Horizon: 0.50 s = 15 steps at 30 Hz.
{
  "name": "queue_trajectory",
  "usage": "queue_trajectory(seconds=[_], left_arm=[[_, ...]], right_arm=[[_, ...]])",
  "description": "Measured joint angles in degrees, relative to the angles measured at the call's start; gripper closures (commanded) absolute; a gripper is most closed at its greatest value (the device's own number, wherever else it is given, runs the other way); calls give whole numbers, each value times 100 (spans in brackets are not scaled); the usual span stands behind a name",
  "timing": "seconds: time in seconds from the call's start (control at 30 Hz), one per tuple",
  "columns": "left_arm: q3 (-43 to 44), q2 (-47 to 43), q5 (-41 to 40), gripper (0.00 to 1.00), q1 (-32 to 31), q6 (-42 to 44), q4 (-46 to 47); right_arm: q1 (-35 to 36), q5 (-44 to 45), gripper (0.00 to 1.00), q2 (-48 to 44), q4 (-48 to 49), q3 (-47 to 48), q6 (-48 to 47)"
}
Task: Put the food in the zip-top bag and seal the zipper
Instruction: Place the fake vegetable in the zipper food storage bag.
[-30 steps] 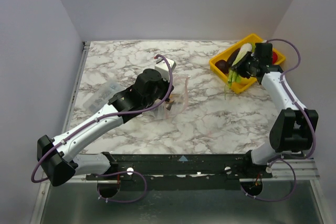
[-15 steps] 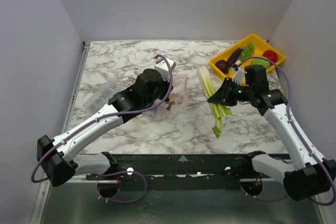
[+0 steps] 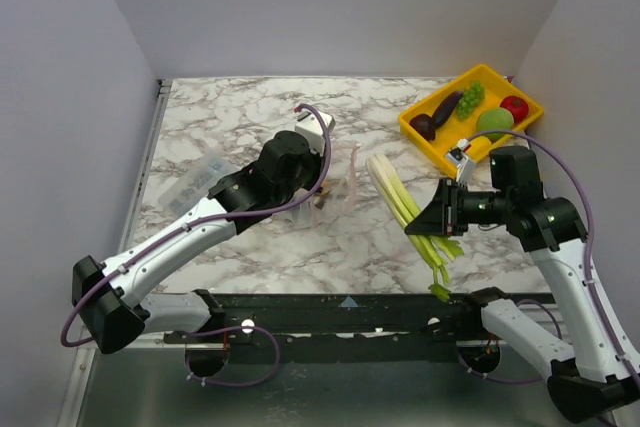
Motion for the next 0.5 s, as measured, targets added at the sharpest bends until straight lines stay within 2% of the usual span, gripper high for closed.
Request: queue_trajectory(seconds=[0.27, 0.5], left_arm=[[0, 114, -7, 100, 0, 2, -2], [0, 114, -7, 100, 0, 22, 0]], right_arm=[[273, -748, 100, -72, -76, 2, -9], [584, -881, 100, 337, -57, 39, -7]])
